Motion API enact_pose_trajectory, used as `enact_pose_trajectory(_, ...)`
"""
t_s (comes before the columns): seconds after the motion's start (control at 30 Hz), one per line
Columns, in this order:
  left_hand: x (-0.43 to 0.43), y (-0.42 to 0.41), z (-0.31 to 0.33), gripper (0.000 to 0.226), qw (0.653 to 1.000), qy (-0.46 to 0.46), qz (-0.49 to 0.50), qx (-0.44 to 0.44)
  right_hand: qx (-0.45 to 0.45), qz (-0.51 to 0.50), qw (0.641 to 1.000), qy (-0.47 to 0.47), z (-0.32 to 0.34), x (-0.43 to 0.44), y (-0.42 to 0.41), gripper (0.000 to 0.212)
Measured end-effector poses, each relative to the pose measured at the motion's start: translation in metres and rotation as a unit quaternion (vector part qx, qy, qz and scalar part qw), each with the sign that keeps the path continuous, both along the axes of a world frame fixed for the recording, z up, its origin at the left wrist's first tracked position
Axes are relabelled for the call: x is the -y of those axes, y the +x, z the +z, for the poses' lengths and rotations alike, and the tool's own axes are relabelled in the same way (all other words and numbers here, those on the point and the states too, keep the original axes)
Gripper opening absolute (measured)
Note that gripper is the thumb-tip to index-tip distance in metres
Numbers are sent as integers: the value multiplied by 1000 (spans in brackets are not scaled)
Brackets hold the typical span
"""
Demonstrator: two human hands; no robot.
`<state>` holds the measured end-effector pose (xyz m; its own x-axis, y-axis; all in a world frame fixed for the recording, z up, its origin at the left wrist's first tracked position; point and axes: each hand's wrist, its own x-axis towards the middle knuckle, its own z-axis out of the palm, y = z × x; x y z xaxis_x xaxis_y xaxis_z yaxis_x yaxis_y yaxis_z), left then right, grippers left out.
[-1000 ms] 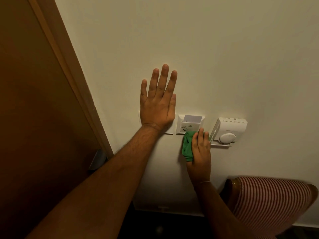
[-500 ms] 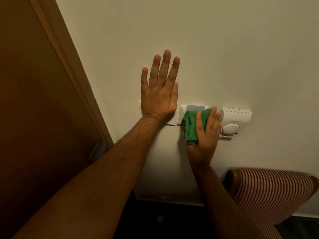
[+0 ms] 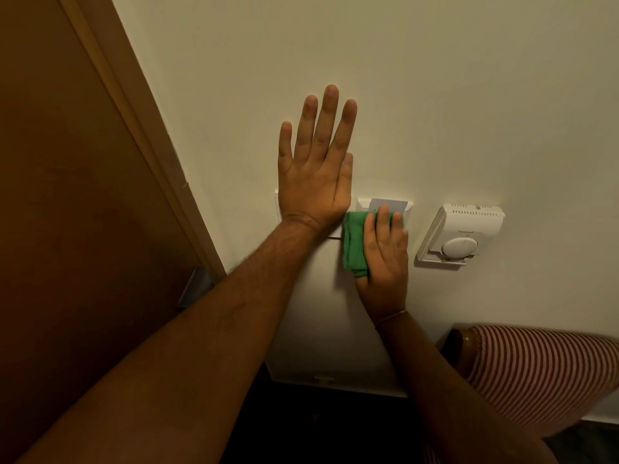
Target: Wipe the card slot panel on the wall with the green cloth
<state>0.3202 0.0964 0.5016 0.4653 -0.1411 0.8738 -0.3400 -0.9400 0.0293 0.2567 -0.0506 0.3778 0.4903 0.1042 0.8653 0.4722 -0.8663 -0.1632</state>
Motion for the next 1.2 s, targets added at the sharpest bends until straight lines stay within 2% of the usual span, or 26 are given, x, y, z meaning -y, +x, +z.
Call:
enact_pose_trajectory(0.07,0,0,1,98,1000,1,2,-1,2,-29,1000,-1,7,-4,2,65)
enact_pose_trajectory(0.13,0,1,1,97,1000,0,4,-1,-11,-55,997,-47,-1,-5,0,70)
enact_pose_trajectory(0.23,-1,1,0,95,1000,4,9,-3,-23,-59,991,-121,-21,3,-6,65)
enact_pose_trajectory(0.47,-1,4,-2,98,1000,3,12,13,-18,-31,997,-66,8,-11,4,56)
enact_pose_trajectory(0.67,0,0,0,96,1000,9,12,14,-28,-59,988,-140,-9,-2,-8,65)
enact_pose_trajectory(0.9,0,1,0,102,1000,10,25,14,-24,-15,997,-76,13,-21,1,69)
enact_pose_trajectory(1.03,0,-2,2,86,1000,-4,26,8,-13,-54,993,-104,8,-1,-2,79)
enact_pose_trajectory(1.2,0,-3,2,78,999,-11,33,11,-60,-121,991,6,-4,9,-7,88)
